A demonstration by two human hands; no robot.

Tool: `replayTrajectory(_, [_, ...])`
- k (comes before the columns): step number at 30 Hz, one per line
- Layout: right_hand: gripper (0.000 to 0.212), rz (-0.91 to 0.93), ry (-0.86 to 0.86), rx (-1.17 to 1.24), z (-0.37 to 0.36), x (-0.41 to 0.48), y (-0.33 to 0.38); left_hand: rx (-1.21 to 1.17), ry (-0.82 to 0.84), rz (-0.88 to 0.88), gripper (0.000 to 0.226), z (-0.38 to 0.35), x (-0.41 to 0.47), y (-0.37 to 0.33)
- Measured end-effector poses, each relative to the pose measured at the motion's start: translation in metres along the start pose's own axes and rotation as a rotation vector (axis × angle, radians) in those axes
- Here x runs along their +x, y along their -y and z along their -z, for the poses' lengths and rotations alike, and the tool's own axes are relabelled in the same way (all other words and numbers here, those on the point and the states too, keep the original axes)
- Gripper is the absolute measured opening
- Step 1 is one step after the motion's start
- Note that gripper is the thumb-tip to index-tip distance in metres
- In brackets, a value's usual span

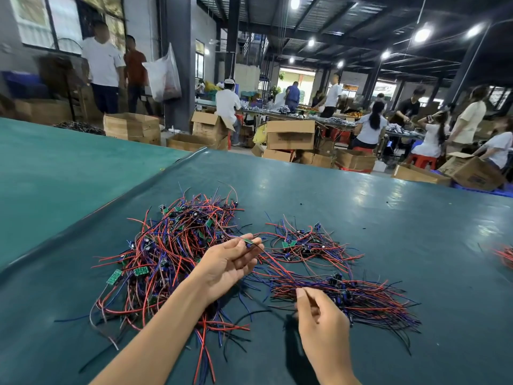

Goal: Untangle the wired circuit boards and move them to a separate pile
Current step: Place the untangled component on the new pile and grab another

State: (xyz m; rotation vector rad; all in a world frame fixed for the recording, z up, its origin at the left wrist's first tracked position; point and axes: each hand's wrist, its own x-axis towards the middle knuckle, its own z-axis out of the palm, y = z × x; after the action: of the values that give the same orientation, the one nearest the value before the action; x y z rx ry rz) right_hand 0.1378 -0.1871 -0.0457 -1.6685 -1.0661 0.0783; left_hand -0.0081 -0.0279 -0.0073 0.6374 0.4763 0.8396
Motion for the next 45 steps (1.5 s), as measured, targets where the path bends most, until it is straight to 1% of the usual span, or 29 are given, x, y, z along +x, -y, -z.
replayTrajectory(3, [0.008,0.178,-0.133,-0.116,-0.005,-0.002,-0.005,-0.100,0.045,-0.021,0.030,0.005,-0.001,0.013])
replayTrajectory(5, [0.012,0.253,-0.180,-0.173,-0.007,-0.004,-0.009,-0.143,0.072,-0.040,0.032,0.008,-0.001,0.019])
replayTrajectory(7, [0.017,0.271,-0.213,-0.205,-0.007,-0.004,-0.013,-0.152,0.099,-0.055,0.033,0.009,-0.003,0.021])
replayTrajectory(10, [0.021,0.239,-0.230,-0.194,-0.004,-0.002,-0.014,-0.152,0.113,-0.067,0.038,0.010,-0.006,0.022])
replayTrajectory(14, [0.017,0.154,-0.223,-0.142,-0.004,-0.002,-0.014,-0.118,0.116,-0.081,0.037,0.010,-0.009,0.023])
replayTrajectory(16, [0.014,0.091,-0.214,-0.114,-0.003,-0.003,-0.014,-0.095,0.110,-0.077,0.030,0.011,-0.011,0.024])
replayTrajectory(19, [0.011,0.035,-0.208,-0.077,-0.002,-0.003,-0.015,-0.052,0.085,-0.066,0.011,0.010,-0.011,0.026])
replayTrajectory(21, [0.010,0.008,-0.217,-0.049,-0.003,-0.002,-0.016,-0.020,0.076,-0.070,0.004,0.011,-0.010,0.027])
replayTrajectory(25, [0.013,-0.111,-0.242,0.058,-0.002,0.000,-0.017,0.015,0.086,-0.079,0.011,0.014,-0.009,0.027])
replayTrajectory(27, [0.012,-0.139,-0.247,0.099,-0.001,-0.001,-0.017,0.000,0.072,-0.073,0.011,0.015,-0.008,0.028])
replayTrajectory(29, [0.026,-0.151,-0.252,0.169,-0.001,0.000,-0.015,-0.005,0.053,-0.073,0.027,0.017,-0.006,0.027])
replayTrajectory(30, [0.039,-0.155,-0.270,0.220,-0.001,0.001,-0.013,-0.004,0.046,-0.079,0.029,0.017,-0.005,0.028])
replayTrajectory(32, [0.065,-0.150,-0.358,0.312,0.000,0.001,-0.005,-0.009,0.037,-0.102,0.023,0.017,-0.004,0.029])
replayTrajectory(33, [0.071,-0.115,-0.417,0.318,-0.001,0.000,0.002,-0.004,0.031,-0.116,0.021,0.017,-0.003,0.029])
replayTrajectory(34, [0.070,-0.026,-0.472,0.283,-0.001,-0.001,0.009,0.010,0.028,-0.133,0.021,0.016,-0.002,0.030])
replayTrajectory(36, [0.058,0.227,-0.512,0.136,0.001,-0.002,0.024,0.041,0.039,-0.153,0.018,0.015,-0.002,0.034])
replayTrajectory(37, [0.049,0.359,-0.469,0.068,0.001,-0.002,0.029,0.050,0.053,-0.158,0.014,0.015,-0.002,0.036])
replayTrajectory(38, [0.040,0.480,-0.377,0.015,-0.001,0.000,0.033,0.057,0.071,-0.164,0.010,0.016,-0.002,0.037])
replayTrajectory(39, [0.034,0.565,-0.259,-0.041,-0.003,0.003,0.038,0.069,0.085,-0.167,0.007,0.015,-0.003,0.038])
replayTrajectory(40, [0.032,0.606,-0.134,-0.106,-0.005,0.007,0.042,0.081,0.102,-0.170,0.006,0.015,-0.003,0.039])
replayTrajectory(41, [0.033,0.607,-0.014,-0.168,-0.008,0.011,0.046,0.089,0.125,-0.171,0.006,0.014,-0.004,0.039])
replayTrajectory(42, [0.033,0.582,0.091,-0.203,-0.011,0.015,0.049,0.089,0.149,-0.175,0.015,0.014,-0.005,0.039])
replayTrajectory(44, [0.031,0.500,0.250,-0.157,-0.015,0.022,0.054,0.081,0.180,-0.189,0.039,0.015,-0.004,0.039])
replayTrajectory(45, [0.029,0.467,0.290,-0.108,-0.016,0.026,0.054,0.085,0.180,-0.198,0.046,0.016,-0.003,0.039])
